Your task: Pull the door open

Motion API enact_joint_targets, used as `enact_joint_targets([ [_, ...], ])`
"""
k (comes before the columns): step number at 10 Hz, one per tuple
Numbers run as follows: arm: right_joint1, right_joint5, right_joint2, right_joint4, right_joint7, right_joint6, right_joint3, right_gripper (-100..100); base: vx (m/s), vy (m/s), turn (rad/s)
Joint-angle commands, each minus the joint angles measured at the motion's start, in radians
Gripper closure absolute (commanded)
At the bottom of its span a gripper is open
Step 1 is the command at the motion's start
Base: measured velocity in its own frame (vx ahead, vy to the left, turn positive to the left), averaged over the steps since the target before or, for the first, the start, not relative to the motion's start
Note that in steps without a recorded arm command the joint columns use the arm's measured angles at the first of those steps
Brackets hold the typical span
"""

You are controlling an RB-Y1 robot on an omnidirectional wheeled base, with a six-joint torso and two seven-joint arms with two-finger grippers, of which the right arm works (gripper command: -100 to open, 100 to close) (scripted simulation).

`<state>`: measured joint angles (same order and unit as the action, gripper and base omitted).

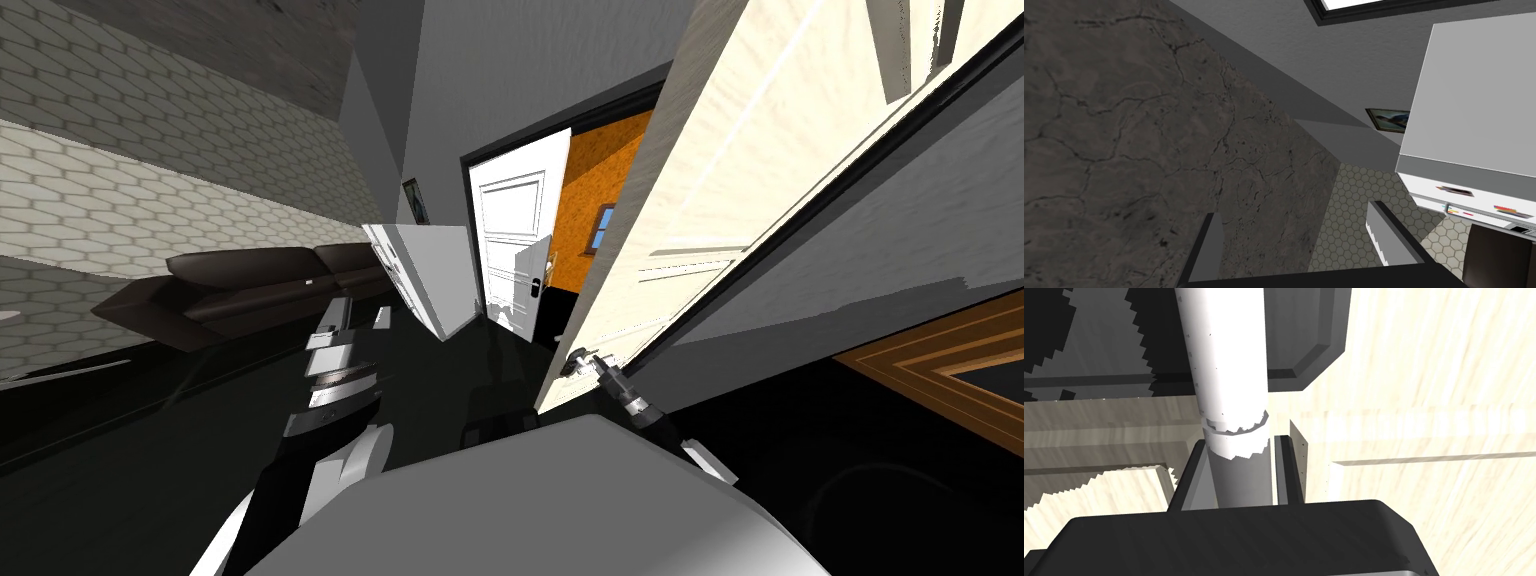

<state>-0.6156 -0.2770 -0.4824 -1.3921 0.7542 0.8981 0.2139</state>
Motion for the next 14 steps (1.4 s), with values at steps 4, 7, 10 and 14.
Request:
enact_joint_targets([
  [4,-0.060,-0.013,-0.011,-0.003,0.015,0.084,-0.012,100,-0.040,-0.009,0.011],
  [7,-0.063,-0.004,-0.018,0.028,0.009,0.120,0.004,100,0.042,0.021,0.070],
  [10,-0.081,0.001,-0.023,0.067,0.004,0.179,0.010,100,0.026,0.029,0.047],
  [14,-0.110,0.009,-0.032,0.131,-0.005,0.275,0.021,100,0.015,0.017,0.066],
])
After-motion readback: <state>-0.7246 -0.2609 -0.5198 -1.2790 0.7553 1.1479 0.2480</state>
